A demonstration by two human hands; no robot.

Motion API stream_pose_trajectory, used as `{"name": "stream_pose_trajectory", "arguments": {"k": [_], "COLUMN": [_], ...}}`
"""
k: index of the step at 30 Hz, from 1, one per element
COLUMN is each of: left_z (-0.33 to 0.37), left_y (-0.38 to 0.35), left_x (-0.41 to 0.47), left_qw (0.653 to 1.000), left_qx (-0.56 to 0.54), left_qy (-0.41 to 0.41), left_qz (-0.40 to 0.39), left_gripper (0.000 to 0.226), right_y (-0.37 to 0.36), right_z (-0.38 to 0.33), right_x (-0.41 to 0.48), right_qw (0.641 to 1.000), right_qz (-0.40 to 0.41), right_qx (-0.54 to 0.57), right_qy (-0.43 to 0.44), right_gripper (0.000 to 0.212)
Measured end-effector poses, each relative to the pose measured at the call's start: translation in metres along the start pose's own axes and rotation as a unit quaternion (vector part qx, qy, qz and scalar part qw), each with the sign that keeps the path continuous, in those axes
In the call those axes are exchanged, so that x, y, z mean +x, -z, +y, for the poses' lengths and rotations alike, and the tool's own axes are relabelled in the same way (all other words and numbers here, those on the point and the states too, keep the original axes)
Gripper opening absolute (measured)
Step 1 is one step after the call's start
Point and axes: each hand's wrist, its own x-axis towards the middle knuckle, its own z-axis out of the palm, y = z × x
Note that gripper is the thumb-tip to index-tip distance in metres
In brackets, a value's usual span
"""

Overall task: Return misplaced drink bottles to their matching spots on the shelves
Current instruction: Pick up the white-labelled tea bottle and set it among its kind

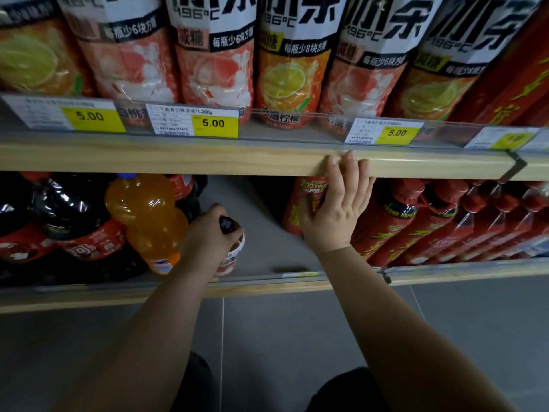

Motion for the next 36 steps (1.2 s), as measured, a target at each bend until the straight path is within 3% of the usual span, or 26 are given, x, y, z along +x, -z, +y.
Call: {"name": "stream_pose_trajectory", "arguments": {"k": [8, 13, 18, 22, 25, 28, 31, 36], "left_z": [0.011, 0.034, 0.08, 0.136, 0.172, 0.206, 0.233, 0.26], "left_y": [0.019, 0.04, 0.068, 0.091, 0.108, 0.116, 0.112, 0.098], "left_x": [-0.014, -0.04, -0.052, -0.054, -0.05, -0.045, -0.044, -0.046], "left_qw": [0.996, 0.981, 0.96, 0.933, 0.918, 0.913, 0.912, 0.916], "left_qx": [-0.016, -0.037, -0.168, -0.218, -0.249, -0.27, -0.288, -0.292], "left_qy": [-0.074, -0.181, -0.224, -0.287, -0.306, -0.305, -0.29, -0.272], "left_qz": [0.052, 0.052, 0.023, -0.003, -0.029, -0.027, -0.03, -0.03], "left_gripper": [0.036, 0.04, 0.036, 0.038, 0.04, 0.037, 0.032, 0.033], "right_y": [0.02, 0.036, 0.061, 0.086, 0.114, 0.145, 0.164, 0.171], "right_z": [0.001, 0.0, 0.004, 0.016, 0.026, 0.026, 0.021, 0.01], "right_x": [0.004, 0.007, 0.016, 0.035, 0.041, 0.034, 0.03, 0.033], "right_qw": [0.998, 0.993, 0.985, 0.969, 0.949, 0.902, 0.871, 0.918], "right_qz": [-0.062, -0.111, -0.167, -0.215, -0.214, -0.221, -0.292, -0.256], "right_qx": [-0.028, -0.007, -0.012, 0.111, 0.221, 0.332, 0.341, 0.181], "right_qy": [0.016, 0.026, 0.045, 0.055, -0.062, -0.168, -0.201, -0.243], "right_gripper": [0.077, 0.08, 0.069, 0.049, 0.038, 0.046, 0.06, 0.103]}}
